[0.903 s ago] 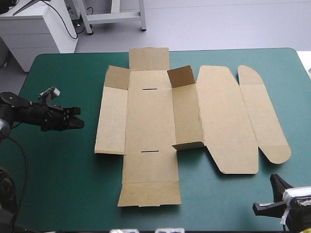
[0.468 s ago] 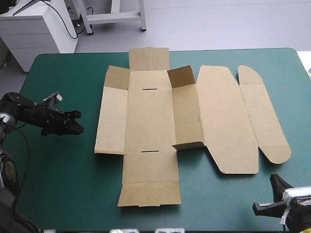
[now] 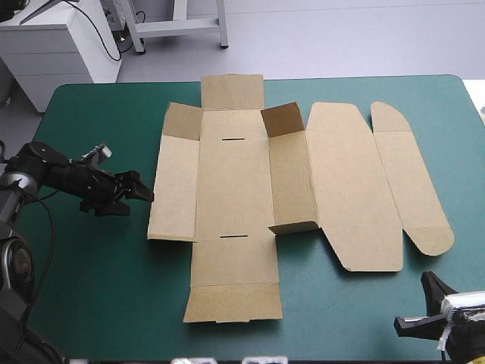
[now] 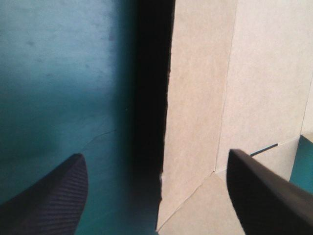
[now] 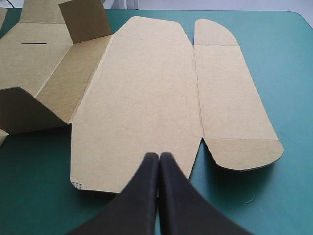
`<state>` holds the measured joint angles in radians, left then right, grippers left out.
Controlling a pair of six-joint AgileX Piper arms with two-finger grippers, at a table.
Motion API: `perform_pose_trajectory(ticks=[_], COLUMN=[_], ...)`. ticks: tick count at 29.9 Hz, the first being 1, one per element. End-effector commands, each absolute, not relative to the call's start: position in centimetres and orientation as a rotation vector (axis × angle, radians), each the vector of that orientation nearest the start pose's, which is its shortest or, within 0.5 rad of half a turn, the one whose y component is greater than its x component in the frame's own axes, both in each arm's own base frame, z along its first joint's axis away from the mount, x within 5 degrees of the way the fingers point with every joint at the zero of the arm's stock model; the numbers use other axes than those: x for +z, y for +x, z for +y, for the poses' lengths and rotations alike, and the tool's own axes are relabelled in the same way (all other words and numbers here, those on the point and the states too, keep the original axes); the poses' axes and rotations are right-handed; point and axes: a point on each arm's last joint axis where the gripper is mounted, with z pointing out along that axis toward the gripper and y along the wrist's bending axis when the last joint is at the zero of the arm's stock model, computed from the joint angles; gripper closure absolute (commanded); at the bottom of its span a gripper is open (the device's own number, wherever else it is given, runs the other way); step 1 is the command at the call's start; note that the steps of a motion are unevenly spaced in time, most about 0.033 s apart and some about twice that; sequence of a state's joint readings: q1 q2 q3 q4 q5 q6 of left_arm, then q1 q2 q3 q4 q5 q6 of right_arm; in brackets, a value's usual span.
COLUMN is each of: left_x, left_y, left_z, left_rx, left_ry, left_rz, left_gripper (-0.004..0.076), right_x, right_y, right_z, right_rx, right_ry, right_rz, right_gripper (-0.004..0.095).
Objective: Fold the box
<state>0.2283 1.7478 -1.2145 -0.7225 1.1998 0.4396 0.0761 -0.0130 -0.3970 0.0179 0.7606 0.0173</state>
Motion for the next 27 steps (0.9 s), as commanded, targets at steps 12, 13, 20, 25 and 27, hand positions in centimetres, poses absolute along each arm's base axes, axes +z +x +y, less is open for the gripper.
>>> perform_pose_trajectory(ticks=[12,13,20,25,27], left_x=[24.6,24.7,24.3,23.4,23.1], left_y=[34.5,34.6,34.9,35.0,35.0], left_z=[-2.7,-2.8,-3.6,-4.8,-5.1], left_rx=[-1.199,-1.2,-1.2,-1.221,-1.231], left_ry=[-0.143,-0.153,-0.142,-0.107,-0.103], left_rz=[2.709,2.696,2.694,2.729,2.743], left_gripper=[0.0155,0.0155,0.0155,0.0156,0.0156], right_x=[28.7,28.7,28.7,28.7,28.7], right_y=[1.0,1.0,1.0,1.0,1.0], right_z=[0.1,0.1,0.1,0.1,0.1], right_rx=[0.078,0.078,0.078,0.078,0.078], right_ry=[-0.056,-0.056,-0.056,-0.056,-0.056], right_rz=[1.711,1.711,1.711,1.711,1.711], right_gripper=[0.0928,0.0928,0.0928,0.0928,0.0928])
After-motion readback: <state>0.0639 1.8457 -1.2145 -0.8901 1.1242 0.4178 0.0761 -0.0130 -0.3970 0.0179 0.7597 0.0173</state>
